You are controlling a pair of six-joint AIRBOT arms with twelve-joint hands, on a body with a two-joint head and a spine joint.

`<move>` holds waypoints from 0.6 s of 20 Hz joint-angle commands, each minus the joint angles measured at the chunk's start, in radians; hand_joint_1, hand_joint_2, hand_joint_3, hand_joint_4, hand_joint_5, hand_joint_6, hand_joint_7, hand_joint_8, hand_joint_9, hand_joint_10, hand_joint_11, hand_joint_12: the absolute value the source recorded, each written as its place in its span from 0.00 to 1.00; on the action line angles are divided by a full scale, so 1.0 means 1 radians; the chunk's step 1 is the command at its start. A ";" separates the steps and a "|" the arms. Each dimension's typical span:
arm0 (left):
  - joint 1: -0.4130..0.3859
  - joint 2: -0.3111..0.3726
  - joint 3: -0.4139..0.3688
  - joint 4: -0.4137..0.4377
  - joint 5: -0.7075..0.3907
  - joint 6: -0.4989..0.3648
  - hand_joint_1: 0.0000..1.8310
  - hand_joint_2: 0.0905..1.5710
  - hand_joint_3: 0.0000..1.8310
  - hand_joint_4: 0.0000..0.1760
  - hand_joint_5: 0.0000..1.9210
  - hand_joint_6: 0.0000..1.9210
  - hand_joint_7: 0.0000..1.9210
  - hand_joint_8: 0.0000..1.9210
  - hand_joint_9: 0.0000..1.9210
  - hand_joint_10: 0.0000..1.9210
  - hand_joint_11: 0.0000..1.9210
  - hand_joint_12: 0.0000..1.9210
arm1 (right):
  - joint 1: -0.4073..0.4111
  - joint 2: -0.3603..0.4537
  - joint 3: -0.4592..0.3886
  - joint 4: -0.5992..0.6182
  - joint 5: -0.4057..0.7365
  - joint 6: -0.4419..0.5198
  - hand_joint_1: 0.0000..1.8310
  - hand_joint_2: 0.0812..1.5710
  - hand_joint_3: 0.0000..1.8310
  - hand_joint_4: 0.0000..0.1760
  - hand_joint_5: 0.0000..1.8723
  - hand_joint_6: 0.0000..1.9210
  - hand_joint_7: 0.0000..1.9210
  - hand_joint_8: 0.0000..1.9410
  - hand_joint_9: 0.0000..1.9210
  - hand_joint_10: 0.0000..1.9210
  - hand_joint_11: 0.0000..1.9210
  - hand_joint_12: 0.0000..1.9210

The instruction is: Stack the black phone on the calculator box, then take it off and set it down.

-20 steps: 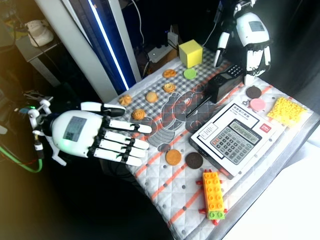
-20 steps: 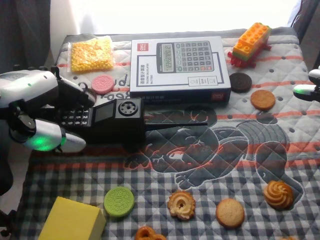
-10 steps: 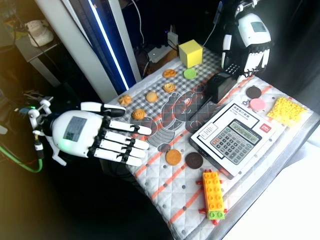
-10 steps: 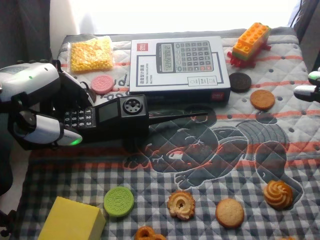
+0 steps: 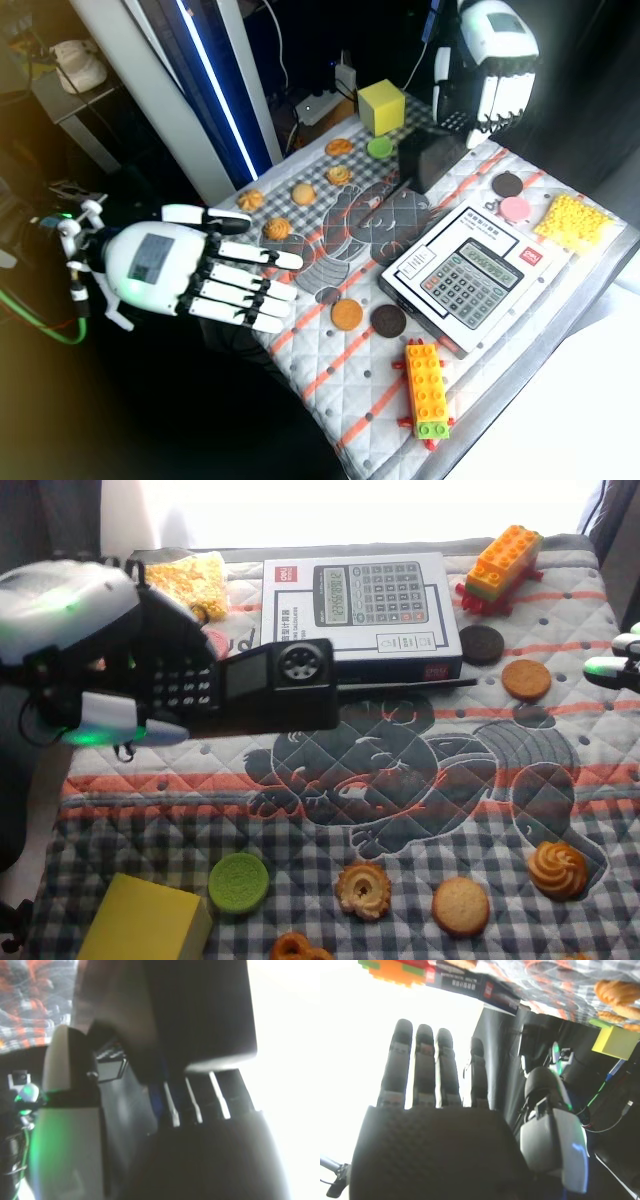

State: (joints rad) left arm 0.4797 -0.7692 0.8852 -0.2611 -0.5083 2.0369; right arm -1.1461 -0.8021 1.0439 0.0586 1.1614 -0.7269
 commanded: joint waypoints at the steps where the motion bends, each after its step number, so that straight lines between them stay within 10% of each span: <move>1: -0.028 -0.005 0.012 0.001 -0.141 -0.014 0.76 0.66 0.00 0.00 0.52 0.40 0.54 0.45 0.55 0.56 0.50 0.57 | 0.006 0.001 0.005 0.028 0.115 0.004 0.00 0.76 0.00 0.91 0.14 0.00 0.13 0.01 0.11 0.00 0.08 0.10; 5: -0.130 -0.118 0.143 -0.003 -0.068 -0.087 0.68 0.67 0.00 0.00 0.54 0.41 0.55 0.51 0.57 0.24 0.42 0.59 | 0.012 -0.010 0.012 0.027 0.115 0.004 0.00 0.77 0.00 0.90 0.13 0.00 0.12 0.00 0.10 0.00 0.07 0.10; 7: -0.168 -0.162 0.191 -0.004 -0.031 -0.091 0.75 0.67 0.00 0.00 0.52 0.45 0.53 0.50 0.50 0.56 0.40 0.54 | 0.017 -0.015 0.017 0.024 0.115 0.004 0.00 0.77 0.00 0.94 0.13 0.00 0.12 0.00 0.11 0.00 0.09 0.11; 9: -0.208 -0.222 0.251 -0.008 0.016 -0.091 0.69 0.67 0.00 0.00 0.53 0.41 0.57 0.48 0.59 0.22 0.46 0.48 | 0.024 -0.020 0.020 0.021 0.114 0.004 0.00 0.77 0.00 0.92 0.13 0.00 0.13 0.00 0.11 0.00 0.10 0.11; 12: -0.236 -0.327 0.353 -0.018 0.076 -0.091 0.68 0.67 0.00 0.00 0.54 0.40 0.56 0.50 0.64 0.09 0.42 0.55 | 0.036 -0.032 0.029 0.008 0.102 0.004 0.00 0.77 0.00 0.89 0.13 0.00 0.12 0.00 0.11 0.00 0.09 0.11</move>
State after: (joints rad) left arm 0.2634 -1.1160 1.2514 -0.2783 -0.3210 1.9564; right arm -1.1175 -0.8387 1.0698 0.0475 1.1492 -0.7265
